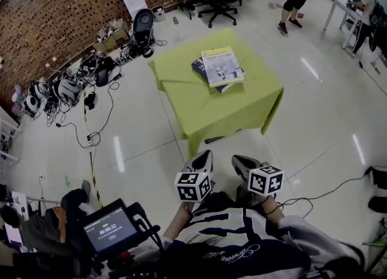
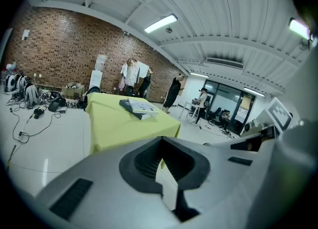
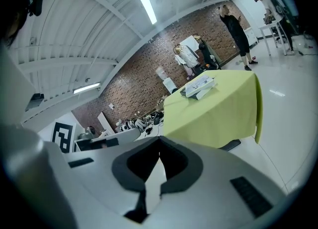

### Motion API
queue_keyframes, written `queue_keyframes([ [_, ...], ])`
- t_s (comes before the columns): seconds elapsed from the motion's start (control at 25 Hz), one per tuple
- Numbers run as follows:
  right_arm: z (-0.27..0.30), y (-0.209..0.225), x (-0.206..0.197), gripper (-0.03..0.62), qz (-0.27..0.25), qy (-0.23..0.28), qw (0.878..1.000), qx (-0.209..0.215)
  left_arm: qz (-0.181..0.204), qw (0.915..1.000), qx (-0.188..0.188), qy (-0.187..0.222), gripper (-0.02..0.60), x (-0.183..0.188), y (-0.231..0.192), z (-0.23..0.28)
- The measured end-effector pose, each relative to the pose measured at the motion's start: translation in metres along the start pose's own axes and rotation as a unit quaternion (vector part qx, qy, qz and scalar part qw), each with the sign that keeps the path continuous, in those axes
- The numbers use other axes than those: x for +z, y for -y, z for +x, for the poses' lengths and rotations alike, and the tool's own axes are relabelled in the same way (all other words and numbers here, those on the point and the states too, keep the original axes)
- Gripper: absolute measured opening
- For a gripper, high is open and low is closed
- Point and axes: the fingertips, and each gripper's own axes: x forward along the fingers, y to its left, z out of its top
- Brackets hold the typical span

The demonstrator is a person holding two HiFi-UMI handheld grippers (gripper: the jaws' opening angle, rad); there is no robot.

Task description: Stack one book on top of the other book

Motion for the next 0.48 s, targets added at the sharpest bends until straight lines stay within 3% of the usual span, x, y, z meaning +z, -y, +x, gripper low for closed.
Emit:
queue_keyframes([
  [0.48, -0.0005, 0.0036, -0.0002, -0.008, -0.001, -0.002, 1.0, -0.005, -0.004, 1.0, 0.005, 0.006, 0.003, 0.0037, -0.006, -0.0001],
])
